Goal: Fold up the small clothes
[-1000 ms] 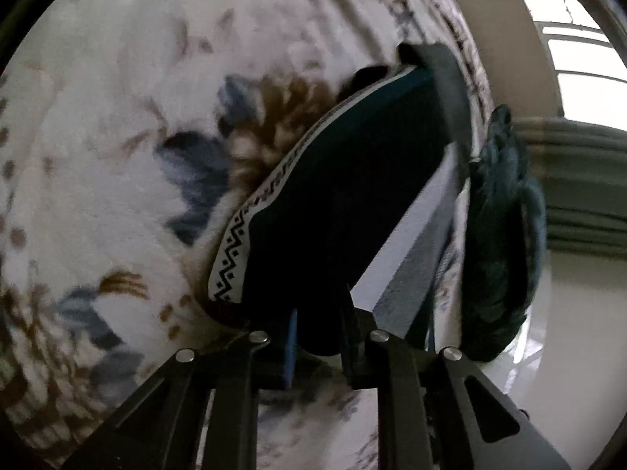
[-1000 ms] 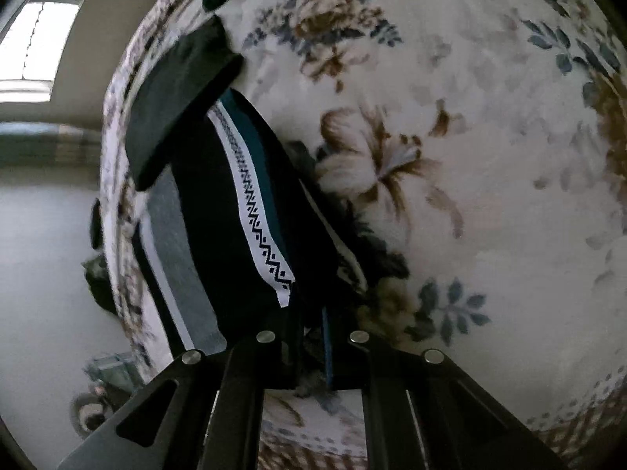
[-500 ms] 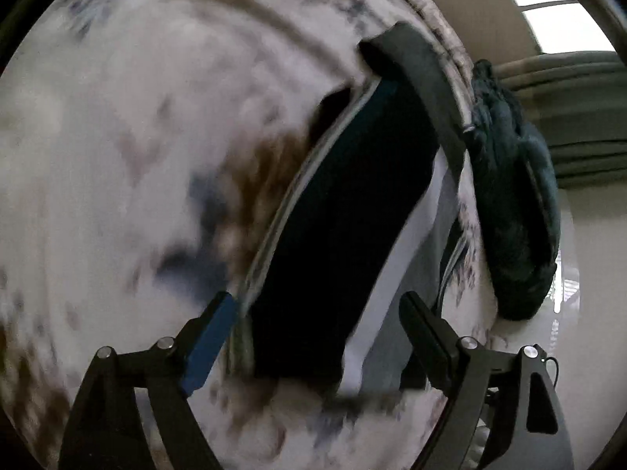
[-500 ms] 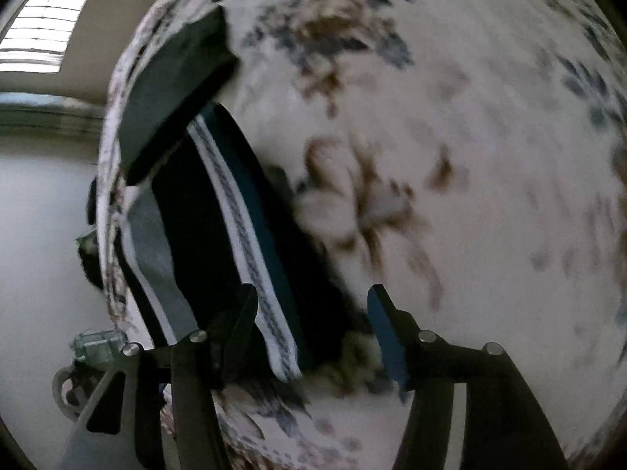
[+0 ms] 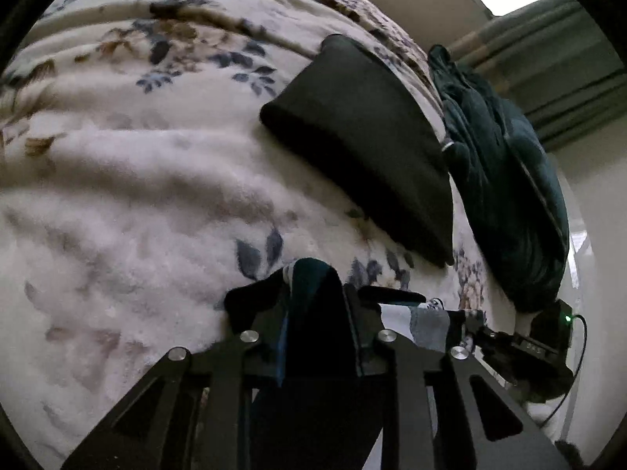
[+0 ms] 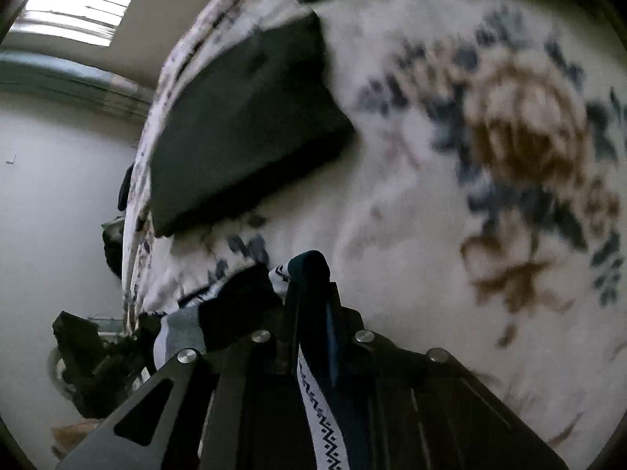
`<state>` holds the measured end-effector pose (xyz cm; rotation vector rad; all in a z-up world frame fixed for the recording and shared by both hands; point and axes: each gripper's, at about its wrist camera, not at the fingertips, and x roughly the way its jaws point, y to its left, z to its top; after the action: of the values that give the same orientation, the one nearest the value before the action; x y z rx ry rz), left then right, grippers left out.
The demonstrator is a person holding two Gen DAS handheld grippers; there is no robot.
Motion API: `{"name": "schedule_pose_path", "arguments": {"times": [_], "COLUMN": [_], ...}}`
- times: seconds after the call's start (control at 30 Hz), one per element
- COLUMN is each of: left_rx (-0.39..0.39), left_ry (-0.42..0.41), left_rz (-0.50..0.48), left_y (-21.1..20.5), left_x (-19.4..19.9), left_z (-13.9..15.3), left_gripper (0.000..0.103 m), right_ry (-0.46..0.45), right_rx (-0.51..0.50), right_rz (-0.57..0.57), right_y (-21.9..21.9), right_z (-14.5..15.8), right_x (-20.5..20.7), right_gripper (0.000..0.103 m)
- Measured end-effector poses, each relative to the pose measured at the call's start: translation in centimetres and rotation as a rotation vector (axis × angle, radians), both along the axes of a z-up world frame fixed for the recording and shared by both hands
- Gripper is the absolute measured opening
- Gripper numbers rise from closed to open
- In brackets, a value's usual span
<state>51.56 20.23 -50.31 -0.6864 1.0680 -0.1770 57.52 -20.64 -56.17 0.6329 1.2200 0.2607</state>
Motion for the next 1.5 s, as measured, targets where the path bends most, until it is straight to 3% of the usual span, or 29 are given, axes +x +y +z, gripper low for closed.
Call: {"name": "schedule_pose_path", "arguments": {"times": [0.1, 0.2, 0.3, 0.37, 0.4, 0.43, 0.53, 0.7, 0.9, 0.97, 1.0, 1.03, 1.07, 1.13, 1.3, 1.5], "left_rx": [-0.011, -0.049, -0.142, -0.171, -0.192, -0.207, -0.258, -0.346, -0.389, -0.400, -0.400, -0.389, -0.371, -0.356, -0.367, -0.358], "left_ry": [0.017, 0.053, 0.103, 0.103, 0.084, 0.066, 0.072, 0.152, 0.118, 0.075, 0.053, 0.044, 0.027, 0.002, -0.040, -0.062], "left_rz": [0.019, 0.026, 0.042, 0.031, 0.018, 0.007, -0.033, -0.088, -0.104, -0.112, -0.122, -0.136, -0.142, -0.142, -0.124, -0.170], "left_y": [0.3, 0.4, 1.4, 2.2, 2.5, 2.8, 3.1, 1.6, -0.2, -0.9, -1.3, -1.7, -2.1, -2.3, -1.4, -1.7], "left_x": [0.0, 0.9, 0.9, 0.2, -0.6, -1.5, -4.5, -7.7, -7.1, -6.7, -6.5, -6.3, -6.2, -6.0, -4.6, 0.8], "left_z": [-0.6, -1.6, -2.0, -1.1, -0.5, 0.0, -0.5, -4.6, -5.5, -4.8, -4.3, -3.9, -3.3, -2.3, 0.5, 5.1], "left_gripper": [0.021, 0.023, 0.043, 0.078, 0.082, 0.085, 0.085, 0.085, 0.085, 0.083, 0.062, 0.050, 0.037, 0.032, 0.029, 0.029], "right_ry": [-0.031, 0.002, 0.102, 0.134, 0.137, 0.134, 0.214, 0.358, 0.301, 0.291, 0.290, 0.291, 0.284, 0.234, 0.141, 0.059], "right_rx": [-0.041, -0.079, -0.024, 0.017, 0.035, 0.070, 0.159, 0.271, 0.420, 0.420, 0.412, 0.407, 0.409, 0.381, 0.406, 0.391], "right_rz": [-0.012, -0.001, 0.021, 0.020, 0.029, 0.050, 0.134, 0.274, 0.289, 0.316, 0.337, 0.338, 0.330, 0.311, 0.255, 0.209], "right_y": [0.1, 0.5, 0.2, -1.1, -1.7, -2.3, -2.9, -0.7, 1.7, 2.7, 3.4, 3.8, 3.9, 3.9, 3.5, 3.7], "right_z": [0.8, -0.1, -1.8, -1.8, -1.6, -1.4, -2.7, -8.1, -9.7, -9.5, -9.4, -9.4, -9.1, -7.8, -4.1, 0.9], "right_x": [-0.1, 0.5, 1.3, 0.7, 0.2, -0.6, -3.4, -6.7, -6.8, -6.9, -7.1, -7.1, -7.2, -7.3, -7.6, -5.5], "right_gripper": [0.010, 0.010, 0.014, 0.032, 0.051, 0.060, 0.072, 0.072, 0.076, 0.069, 0.053, 0.038, 0.034, 0.028, 0.026, 0.026]}}
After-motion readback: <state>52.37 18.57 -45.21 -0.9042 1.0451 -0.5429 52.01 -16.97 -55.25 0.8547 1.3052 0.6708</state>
